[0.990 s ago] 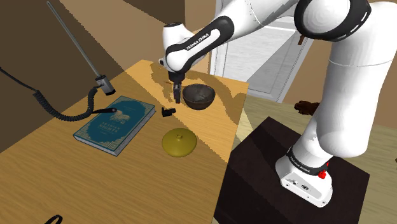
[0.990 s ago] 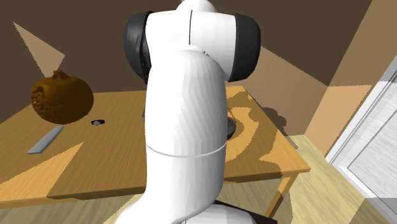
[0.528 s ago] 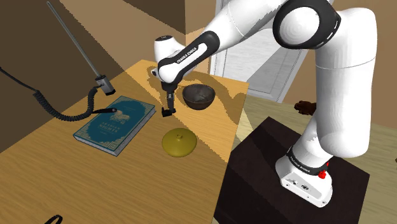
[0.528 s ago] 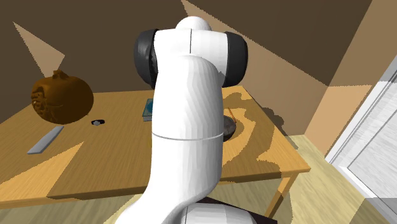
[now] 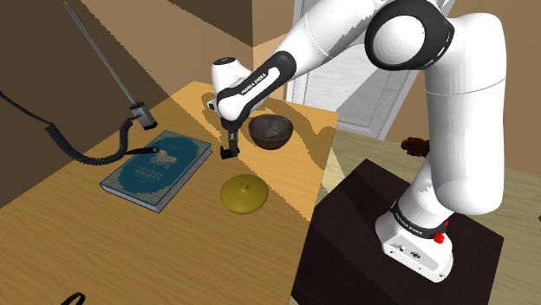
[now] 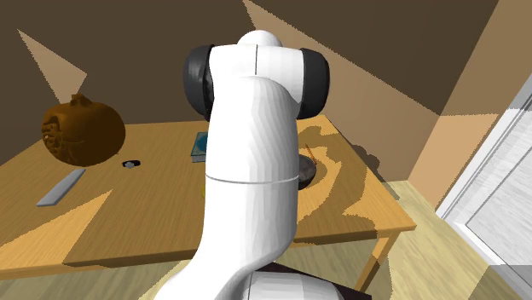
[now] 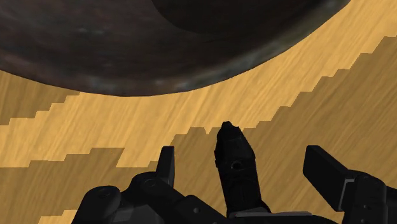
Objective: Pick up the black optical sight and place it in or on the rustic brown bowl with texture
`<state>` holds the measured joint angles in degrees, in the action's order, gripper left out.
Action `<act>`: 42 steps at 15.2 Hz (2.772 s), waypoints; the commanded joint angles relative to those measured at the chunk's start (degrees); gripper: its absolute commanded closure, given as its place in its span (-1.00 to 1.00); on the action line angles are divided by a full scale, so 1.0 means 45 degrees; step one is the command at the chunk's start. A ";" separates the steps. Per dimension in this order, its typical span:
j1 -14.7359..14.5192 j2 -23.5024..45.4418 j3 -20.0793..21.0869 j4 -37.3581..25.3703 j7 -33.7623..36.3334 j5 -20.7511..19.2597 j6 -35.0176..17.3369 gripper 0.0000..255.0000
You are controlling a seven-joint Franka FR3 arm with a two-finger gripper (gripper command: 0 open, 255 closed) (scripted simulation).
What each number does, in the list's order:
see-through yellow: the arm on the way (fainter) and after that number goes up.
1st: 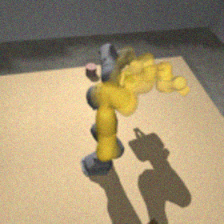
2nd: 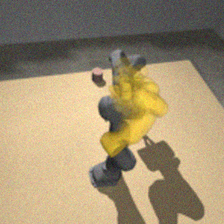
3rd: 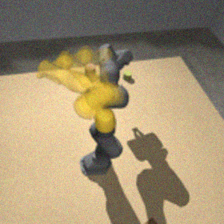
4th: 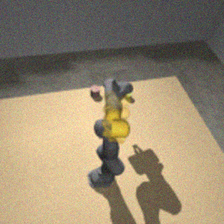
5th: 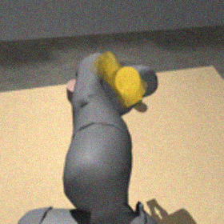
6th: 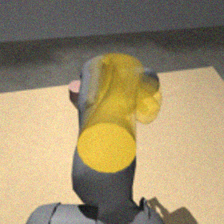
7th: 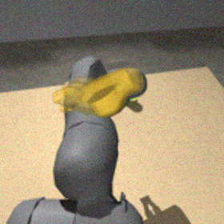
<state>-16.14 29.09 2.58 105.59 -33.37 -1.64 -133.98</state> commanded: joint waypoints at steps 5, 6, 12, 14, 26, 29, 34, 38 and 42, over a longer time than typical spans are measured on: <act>0.0000 0.0003 0.0000 0.0001 0.0000 0.0000 -0.0005 1.00; 0.0000 0.0003 0.0000 0.0000 0.0000 0.0000 -0.0005 1.00; 0.0000 0.0003 0.0000 0.0001 0.0000 0.0000 -0.0005 1.00; 0.0003 -0.0109 0.0004 -0.0013 -0.0004 0.0007 0.0119 1.00; 0.0032 -0.1310 0.0046 -0.0410 -0.0051 0.0083 0.1717 1.00; 0.0037 -0.1567 0.0054 -0.0574 -0.0061 0.0100 0.2137 1.00; 0.0044 -0.1953 0.0065 -0.0905 -0.0077 0.0126 0.2854 1.00; 0.0048 -0.2223 0.0072 -0.1224 -0.0088 0.0144 0.3443 1.00; 0.0051 -0.2457 0.0078 -0.1591 -0.0098 0.0160 0.4043 1.00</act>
<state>-15.92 18.18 2.93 98.98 -33.79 -0.94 -116.50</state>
